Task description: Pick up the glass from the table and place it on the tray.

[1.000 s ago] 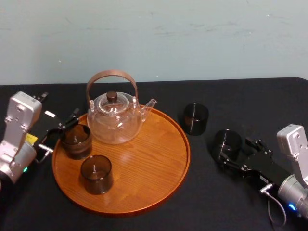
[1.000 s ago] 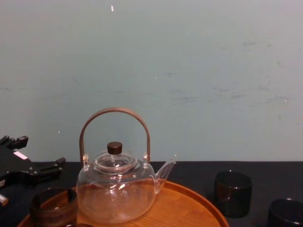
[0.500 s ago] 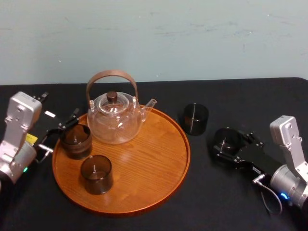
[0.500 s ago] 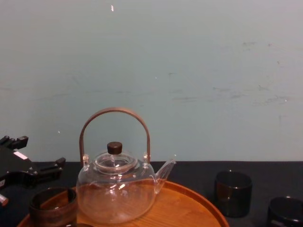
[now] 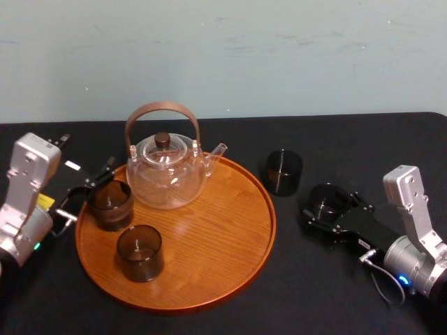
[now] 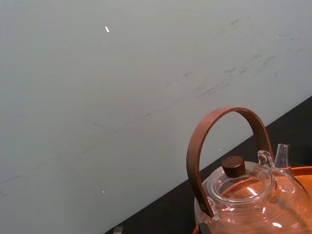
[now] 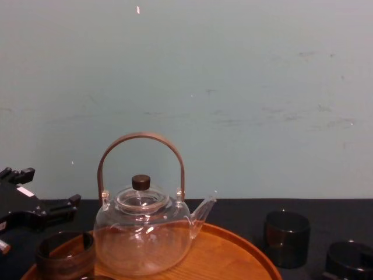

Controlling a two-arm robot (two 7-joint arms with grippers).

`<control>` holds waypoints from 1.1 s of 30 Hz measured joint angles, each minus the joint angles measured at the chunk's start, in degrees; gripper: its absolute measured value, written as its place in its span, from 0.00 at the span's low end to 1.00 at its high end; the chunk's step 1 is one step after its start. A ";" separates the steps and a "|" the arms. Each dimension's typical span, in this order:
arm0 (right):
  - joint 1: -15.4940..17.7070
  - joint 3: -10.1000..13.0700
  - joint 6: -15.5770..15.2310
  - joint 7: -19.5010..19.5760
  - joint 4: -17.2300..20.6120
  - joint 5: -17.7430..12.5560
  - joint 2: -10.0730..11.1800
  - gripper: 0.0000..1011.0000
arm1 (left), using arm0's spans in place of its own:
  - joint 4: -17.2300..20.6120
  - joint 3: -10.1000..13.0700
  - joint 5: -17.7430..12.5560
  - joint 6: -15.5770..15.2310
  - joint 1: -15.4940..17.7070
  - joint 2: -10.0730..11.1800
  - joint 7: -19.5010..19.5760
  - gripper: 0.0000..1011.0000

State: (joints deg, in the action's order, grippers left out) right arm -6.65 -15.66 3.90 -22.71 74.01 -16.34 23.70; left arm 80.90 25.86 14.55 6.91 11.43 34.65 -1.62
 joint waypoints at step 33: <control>0.38 0.00 0.00 0.28 0.66 -0.14 0.34 0.90 | 0.00 0.00 0.00 0.00 0.00 0.00 0.00 0.99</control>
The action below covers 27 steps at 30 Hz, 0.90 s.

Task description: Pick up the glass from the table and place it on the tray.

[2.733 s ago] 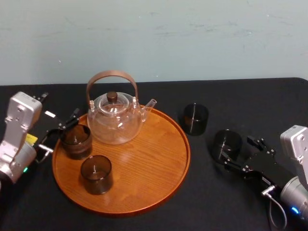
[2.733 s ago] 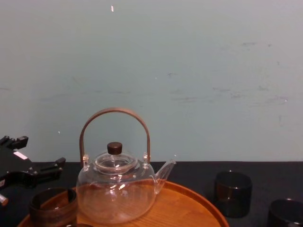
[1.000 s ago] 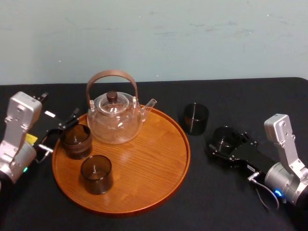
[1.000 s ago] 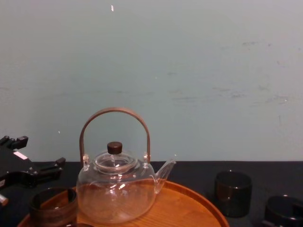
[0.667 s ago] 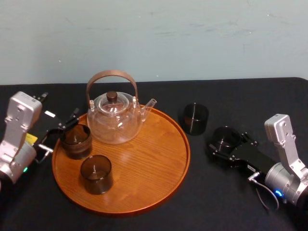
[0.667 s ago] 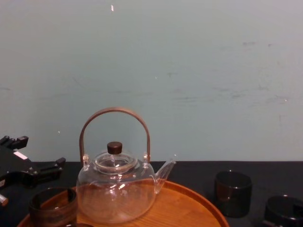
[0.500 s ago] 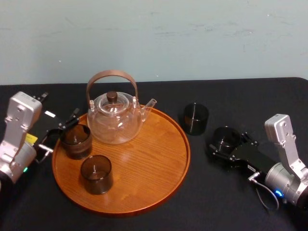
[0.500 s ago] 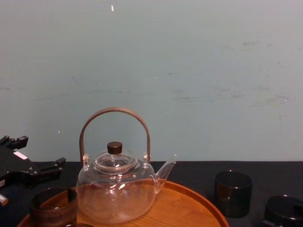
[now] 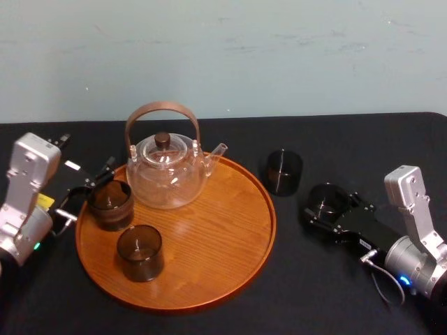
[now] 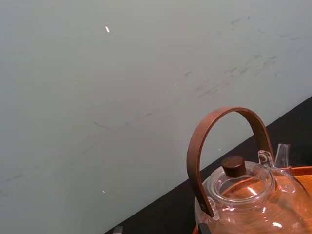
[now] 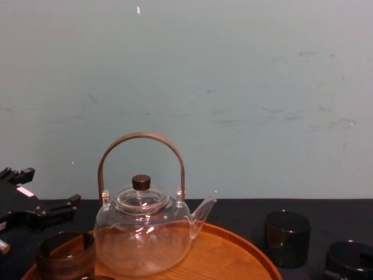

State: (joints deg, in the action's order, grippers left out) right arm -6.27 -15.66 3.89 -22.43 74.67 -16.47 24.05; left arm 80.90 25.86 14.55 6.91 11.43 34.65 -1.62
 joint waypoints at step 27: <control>0.03 0.00 0.00 0.01 0.03 -0.02 0.03 0.90 | 0.00 0.00 0.00 0.00 0.00 0.00 0.00 0.99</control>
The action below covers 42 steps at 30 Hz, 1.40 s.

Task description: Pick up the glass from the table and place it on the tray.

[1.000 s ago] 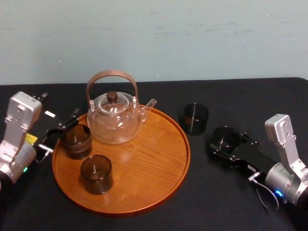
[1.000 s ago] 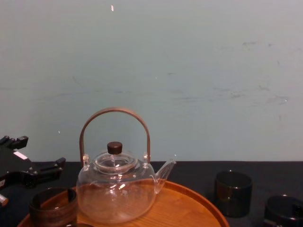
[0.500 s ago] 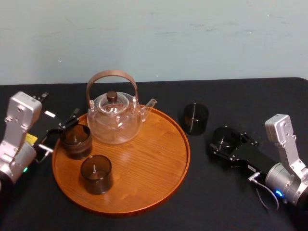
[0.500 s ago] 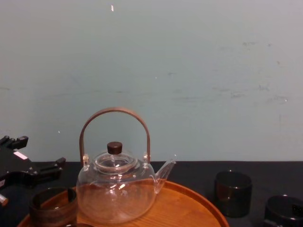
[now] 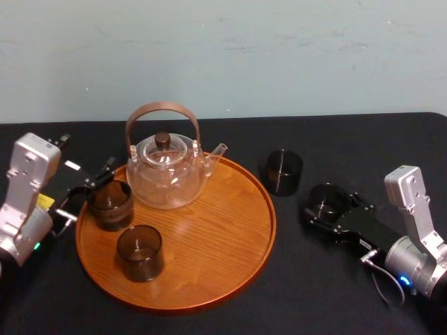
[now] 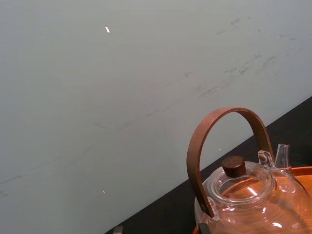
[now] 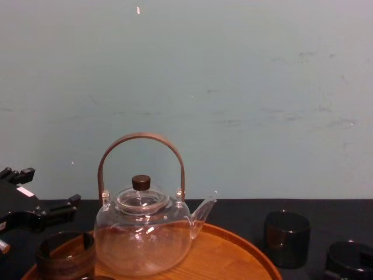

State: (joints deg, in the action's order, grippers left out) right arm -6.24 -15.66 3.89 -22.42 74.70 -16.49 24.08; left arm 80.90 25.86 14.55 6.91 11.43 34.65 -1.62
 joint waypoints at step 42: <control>1.26 1.35 0.19 -1.16 2.42 -1.15 0.31 0.90 | 0.00 0.00 0.00 0.00 0.00 0.00 0.00 0.99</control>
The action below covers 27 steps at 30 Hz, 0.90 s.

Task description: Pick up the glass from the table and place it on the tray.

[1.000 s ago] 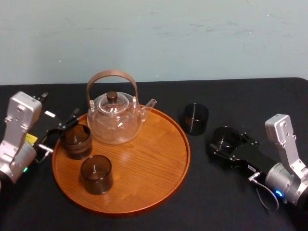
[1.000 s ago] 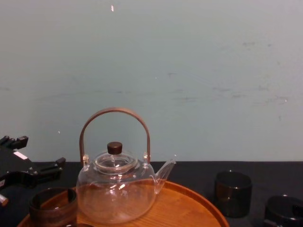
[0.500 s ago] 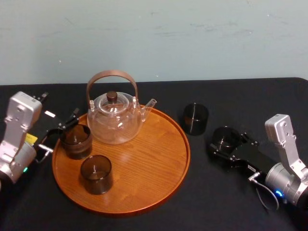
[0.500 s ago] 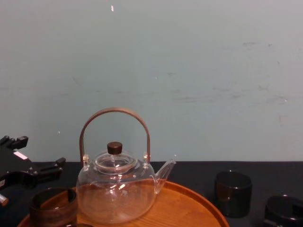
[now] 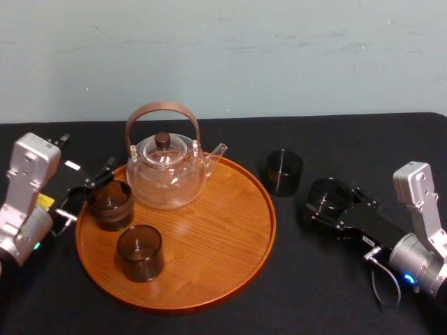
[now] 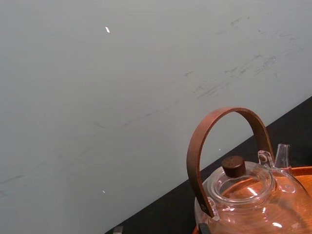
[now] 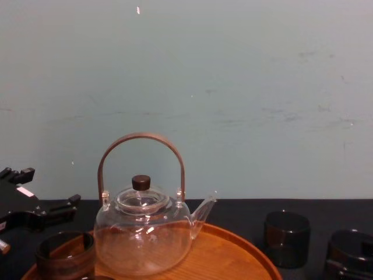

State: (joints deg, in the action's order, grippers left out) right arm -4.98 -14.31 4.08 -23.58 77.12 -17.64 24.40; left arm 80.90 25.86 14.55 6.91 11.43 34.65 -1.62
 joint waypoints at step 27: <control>1.62 -6.30 -0.15 -4.33 9.04 0.45 0.20 0.90 | 0.00 0.00 0.00 0.00 0.00 0.00 0.00 0.99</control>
State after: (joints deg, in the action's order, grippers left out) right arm -3.37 -20.61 3.93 -27.91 86.16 -17.19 24.59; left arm 80.90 25.86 14.55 6.91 11.43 34.64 -1.62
